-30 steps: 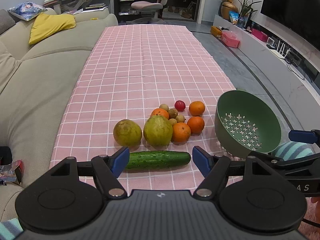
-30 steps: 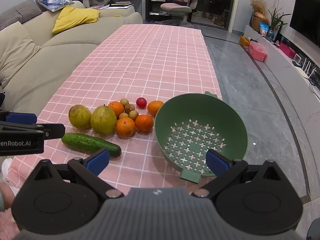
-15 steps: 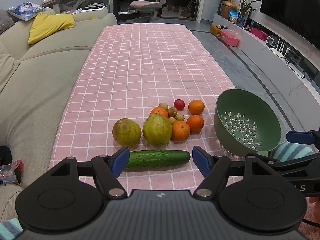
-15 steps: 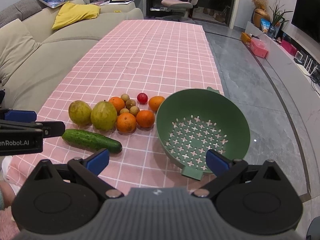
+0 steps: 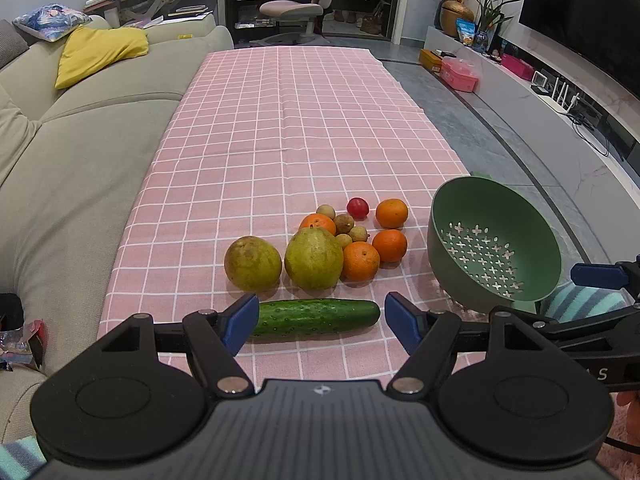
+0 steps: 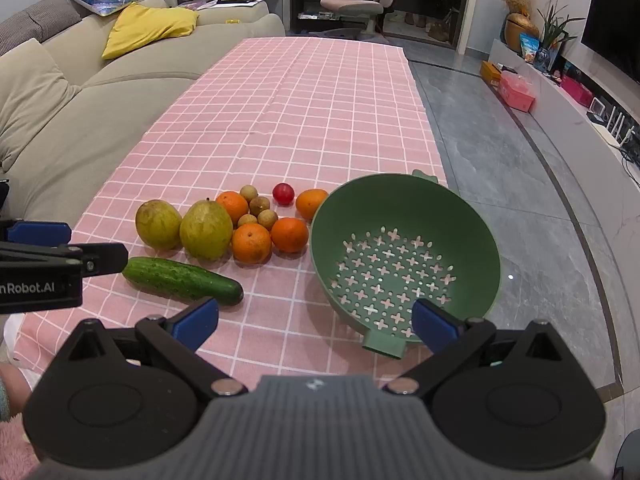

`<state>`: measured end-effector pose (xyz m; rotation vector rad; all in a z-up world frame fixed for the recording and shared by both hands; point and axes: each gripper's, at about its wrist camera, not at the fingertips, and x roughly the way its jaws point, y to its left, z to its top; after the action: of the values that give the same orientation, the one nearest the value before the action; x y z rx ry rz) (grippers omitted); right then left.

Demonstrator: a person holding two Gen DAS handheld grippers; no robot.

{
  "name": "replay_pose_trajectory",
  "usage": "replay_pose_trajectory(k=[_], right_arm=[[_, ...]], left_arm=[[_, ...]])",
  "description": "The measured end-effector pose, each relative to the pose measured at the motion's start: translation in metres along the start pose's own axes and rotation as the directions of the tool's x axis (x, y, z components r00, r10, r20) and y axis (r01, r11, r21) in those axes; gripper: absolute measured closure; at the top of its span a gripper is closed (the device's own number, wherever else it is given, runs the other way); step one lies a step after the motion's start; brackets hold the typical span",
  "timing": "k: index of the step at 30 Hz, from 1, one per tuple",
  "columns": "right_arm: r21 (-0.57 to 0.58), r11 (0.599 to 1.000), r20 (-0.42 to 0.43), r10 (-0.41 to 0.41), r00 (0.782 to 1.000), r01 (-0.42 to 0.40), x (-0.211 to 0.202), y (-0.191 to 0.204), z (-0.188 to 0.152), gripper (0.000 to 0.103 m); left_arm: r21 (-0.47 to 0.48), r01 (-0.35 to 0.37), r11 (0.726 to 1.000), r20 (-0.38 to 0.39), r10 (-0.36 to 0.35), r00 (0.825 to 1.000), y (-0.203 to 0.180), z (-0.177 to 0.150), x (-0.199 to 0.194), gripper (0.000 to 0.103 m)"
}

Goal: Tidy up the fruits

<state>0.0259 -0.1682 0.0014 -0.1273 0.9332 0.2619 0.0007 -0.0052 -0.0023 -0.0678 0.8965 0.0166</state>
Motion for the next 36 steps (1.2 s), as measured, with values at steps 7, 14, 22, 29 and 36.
replay_pose_trajectory(k=[7, 14, 22, 29, 36], right_arm=[[0.002, 1.0, -0.003, -0.001, 1.0, 0.001, 0.0014, -0.0003, 0.0003, 0.004], [0.002, 1.0, -0.004, -0.001, 1.0, 0.001, 0.0014, -0.0008, 0.0, 0.004], [0.005, 1.0, -0.008, 0.0, 1.0, 0.0, 0.0018, -0.0011, 0.0, 0.004], [0.011, 1.0, -0.016, 0.0, 1.0, 0.0, 0.0051, -0.0014, -0.0011, 0.004], [0.013, 1.0, -0.027, 0.002, 1.0, -0.002, 0.0063, -0.0015, -0.0006, 0.004]], left_arm=[[-0.001, -0.001, 1.0, 0.0, 0.001, 1.0, -0.0001, 0.0, 0.0, 0.019], [0.0, -0.001, 1.0, 0.0, 0.001, 1.0, -0.0003, 0.0, 0.0, 0.019], [0.0, -0.001, 1.0, -0.001, 0.001, 1.0, -0.0001, -0.0002, 0.0001, 0.019], [0.0, 0.0, 1.0, -0.002, 0.0, 1.0, -0.0004, -0.0005, 0.0004, 0.019], [-0.004, -0.004, 1.0, -0.005, 0.004, 1.0, 0.0, -0.0003, 0.0014, 0.019]])
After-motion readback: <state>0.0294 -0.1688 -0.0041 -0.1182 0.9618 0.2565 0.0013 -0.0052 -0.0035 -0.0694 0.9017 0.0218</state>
